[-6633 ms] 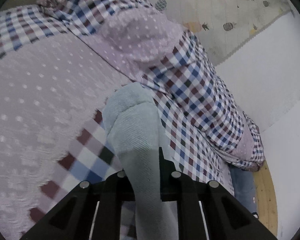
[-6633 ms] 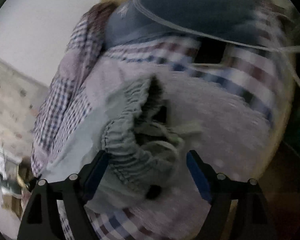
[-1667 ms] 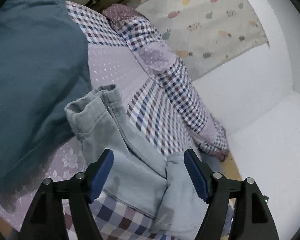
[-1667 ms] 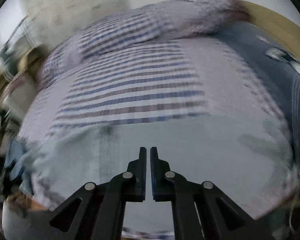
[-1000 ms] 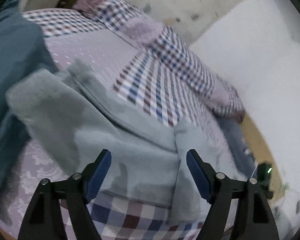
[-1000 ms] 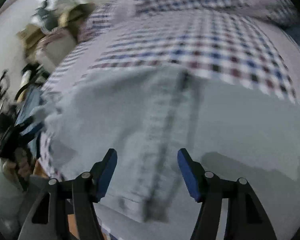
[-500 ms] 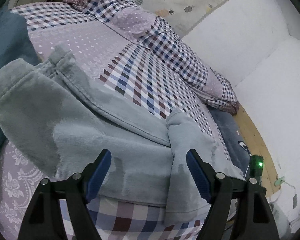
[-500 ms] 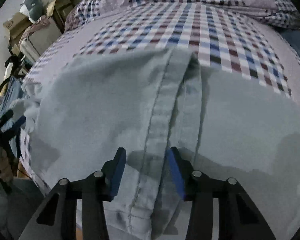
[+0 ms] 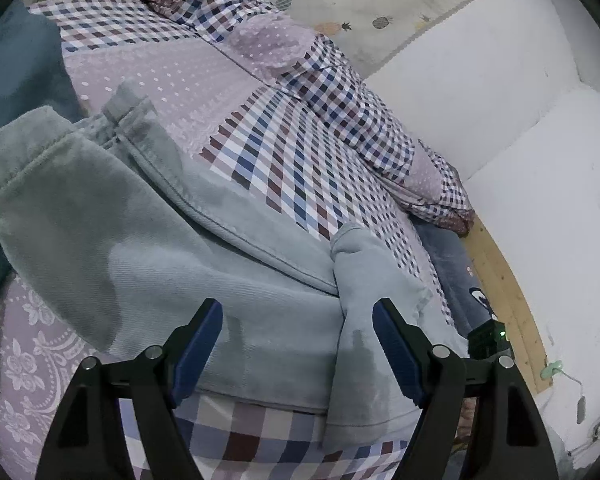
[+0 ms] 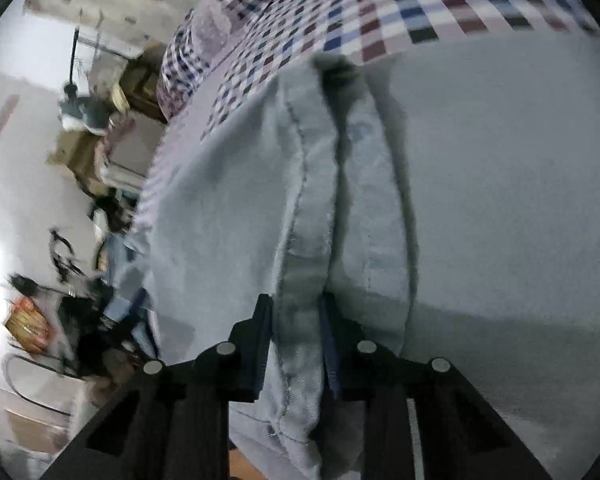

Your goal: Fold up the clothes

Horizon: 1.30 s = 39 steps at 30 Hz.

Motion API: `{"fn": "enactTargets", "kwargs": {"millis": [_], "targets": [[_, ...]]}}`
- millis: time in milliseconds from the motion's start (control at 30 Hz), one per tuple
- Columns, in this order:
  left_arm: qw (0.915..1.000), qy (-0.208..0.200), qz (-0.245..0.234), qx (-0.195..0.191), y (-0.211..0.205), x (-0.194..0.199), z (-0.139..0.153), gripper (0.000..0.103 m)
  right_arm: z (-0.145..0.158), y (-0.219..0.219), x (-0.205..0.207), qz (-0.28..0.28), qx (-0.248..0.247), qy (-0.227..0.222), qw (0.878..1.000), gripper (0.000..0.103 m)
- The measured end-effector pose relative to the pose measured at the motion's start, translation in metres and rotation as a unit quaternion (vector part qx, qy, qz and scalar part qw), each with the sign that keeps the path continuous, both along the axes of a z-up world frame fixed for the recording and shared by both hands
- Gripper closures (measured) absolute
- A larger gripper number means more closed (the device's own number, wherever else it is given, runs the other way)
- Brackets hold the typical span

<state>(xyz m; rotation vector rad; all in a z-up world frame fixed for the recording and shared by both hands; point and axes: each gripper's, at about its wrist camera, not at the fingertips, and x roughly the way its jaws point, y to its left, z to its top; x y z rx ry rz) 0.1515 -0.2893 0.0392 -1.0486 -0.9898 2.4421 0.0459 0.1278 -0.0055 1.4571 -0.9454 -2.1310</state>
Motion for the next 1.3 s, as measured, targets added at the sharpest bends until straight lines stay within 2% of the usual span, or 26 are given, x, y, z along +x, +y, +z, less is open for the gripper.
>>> {"fn": "enactTargets", "kwargs": {"millis": [167, 400, 600, 667, 833, 900, 1000, 1033, 1133, 1200, 1233, 1300], "targets": [[1.0, 0.0, -0.005, -0.001, -0.001, 0.0, 0.0, 0.022, -0.004, 0.01, 0.009, 0.006, -0.04, -0.01, 0.999, 0.077], [1.0, -0.001, -0.005, 0.003, -0.002, -0.001, -0.002, 0.022, -0.005, -0.008, -0.002, 0.037, -0.034, -0.017, 0.999, 0.074], [1.0, -0.002, -0.004, 0.002, 0.001, 0.0, -0.002, 0.022, -0.006, -0.021, -0.024, 0.021, -0.049, -0.006, 0.999, 0.072], [1.0, -0.003, -0.003, 0.002, 0.001, -0.001, -0.002, 0.022, -0.002, -0.024, -0.026, 0.015, -0.036, 0.0, 0.999, 0.079], [1.0, -0.005, -0.004, 0.003, 0.001, -0.002, -0.003, 0.022, 0.018, -0.012, -0.002, -0.021, 0.004, 0.03, 0.999, 0.083], [1.0, -0.003, -0.006, 0.003, 0.001, -0.002, -0.002, 0.022, 0.029, -0.008, 0.01, -0.044, 0.038, 0.038, 0.998, 0.089], [1.0, -0.002, -0.008, 0.001, 0.002, -0.001, -0.002, 0.022, 0.043, -0.003, 0.026, -0.07, 0.088, 0.043, 0.993, 0.089], [1.0, -0.003, -0.007, 0.001, 0.002, -0.001, -0.003, 0.022, 0.04, -0.004, 0.024, -0.065, 0.106, 0.032, 0.992, 0.088], [1.0, -0.006, -0.008, -0.001, 0.003, -0.002, -0.004, 0.022, 0.037, -0.002, 0.022, -0.062, 0.144, 0.004, 0.988, 0.076], [0.9999, -0.007, -0.009, -0.002, 0.003, -0.003, -0.005, 0.022, 0.044, 0.002, 0.026, -0.07, 0.141, 0.008, 0.987, 0.063], [0.9999, -0.007, -0.01, -0.003, 0.003, -0.003, -0.005, 0.022, 0.048, 0.004, 0.029, -0.074, 0.137, 0.012, 0.988, 0.052], [0.9999, -0.008, -0.011, -0.004, 0.003, -0.004, -0.005, 0.022, 0.053, 0.004, 0.035, -0.066, 0.131, 0.012, 0.989, 0.049]]}}
